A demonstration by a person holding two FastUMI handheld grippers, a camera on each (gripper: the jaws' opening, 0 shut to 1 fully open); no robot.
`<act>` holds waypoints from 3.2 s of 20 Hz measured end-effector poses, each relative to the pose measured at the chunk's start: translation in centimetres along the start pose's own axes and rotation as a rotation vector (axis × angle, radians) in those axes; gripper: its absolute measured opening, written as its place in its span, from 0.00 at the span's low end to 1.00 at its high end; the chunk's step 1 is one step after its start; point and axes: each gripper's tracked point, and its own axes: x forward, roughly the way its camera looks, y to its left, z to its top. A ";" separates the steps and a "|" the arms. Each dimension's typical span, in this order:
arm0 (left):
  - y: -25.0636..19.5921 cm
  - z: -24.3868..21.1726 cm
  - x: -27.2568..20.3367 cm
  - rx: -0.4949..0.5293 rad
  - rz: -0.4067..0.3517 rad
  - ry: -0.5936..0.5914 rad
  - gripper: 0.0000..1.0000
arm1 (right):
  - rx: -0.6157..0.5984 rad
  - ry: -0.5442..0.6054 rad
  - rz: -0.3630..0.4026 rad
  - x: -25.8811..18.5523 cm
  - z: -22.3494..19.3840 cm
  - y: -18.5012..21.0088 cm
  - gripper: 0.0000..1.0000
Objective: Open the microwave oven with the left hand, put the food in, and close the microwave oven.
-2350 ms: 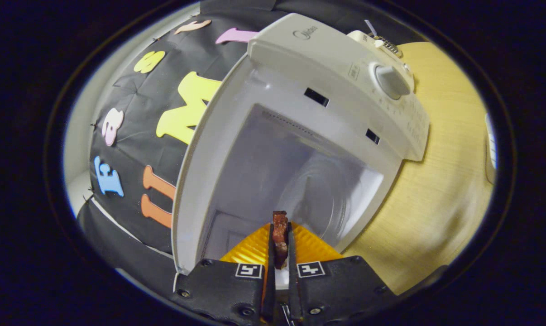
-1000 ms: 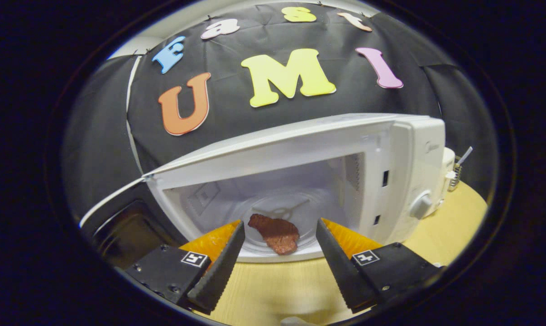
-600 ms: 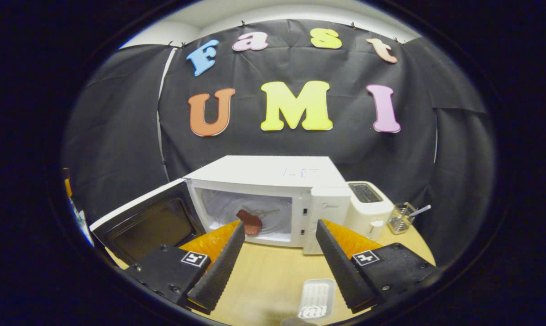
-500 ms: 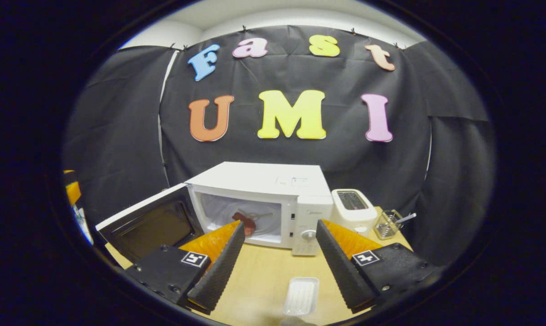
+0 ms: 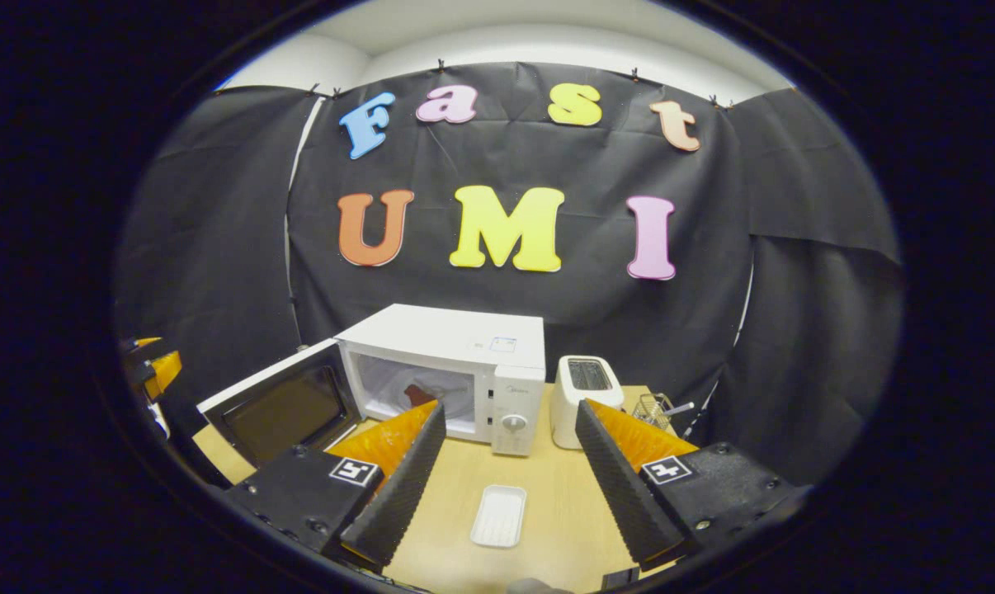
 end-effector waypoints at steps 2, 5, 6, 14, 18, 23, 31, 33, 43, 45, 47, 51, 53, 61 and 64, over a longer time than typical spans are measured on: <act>-0.1 -0.5 0.3 -0.038 -0.028 0.003 0.53 | -0.003 -0.001 -0.008 -0.6 0.3 -0.1 1.00; 0.6 -1.8 1.0 -0.067 -0.020 0.008 0.01 | 0.019 0.002 0.001 -1.5 0.7 0.5 1.00; -0.1 -2.0 0.9 -0.075 -0.053 -0.004 0.00 | 0.017 0.006 0.003 -1.8 0.7 0.6 0.91; 1.3 -8.8 4.4 -0.059 -0.059 0.105 0.00 | 0.025 0.049 -0.011 -3.2 -0.3 0.6 1.00; -0.1 -10.5 5.1 -0.052 -0.099 0.140 0.00 | 0.048 0.066 -0.025 -3.9 -0.7 0.2 1.00; -3.2 -9.9 5.1 -0.075 -0.164 0.128 0.00 | 0.048 0.093 -0.041 -4.2 -2.1 -0.6 1.00; -11.9 -10.3 3.6 -0.062 -0.315 0.158 0.00 | 0.080 0.119 -0.048 -3.9 -3.0 -3.3 1.00; -14.5 -10.6 3.4 -0.061 -0.355 0.173 0.00 | 0.087 0.121 -0.051 -3.7 -3.0 -4.4 1.00; -25.8 -8.7 6.5 -0.044 -0.469 0.186 0.00 | 0.111 0.142 -0.063 -1.1 -3.5 -11.6 1.00; -28.1 -8.2 7.4 -0.036 -0.480 0.185 0.00 | 0.116 0.145 -0.057 -0.2 -3.4 -13.1 1.00; -30.2 -7.8 8.5 -0.026 -0.481 0.186 0.00 | 0.130 0.142 -0.047 0.9 -3.2 -14.4 1.00; -33.8 -7.6 10.4 -0.006 -0.486 0.189 0.00 | 0.147 0.141 -0.042 3.5 -2.7 -17.6 1.00; -35.5 -7.5 11.9 -0.005 -0.480 0.195 0.00 | 0.155 0.151 -0.040 4.4 -2.9 -18.8 1.00; -40.4 -5.9 18.2 0.011 -0.459 0.183 0.00 | 0.143 0.159 -0.004 5.3 -2.9 -20.4 1.00; -41.3 -5.6 19.6 0.000 -0.445 0.181 0.00 | 0.140 0.171 0.008 5.2 -3.3 -20.5 1.00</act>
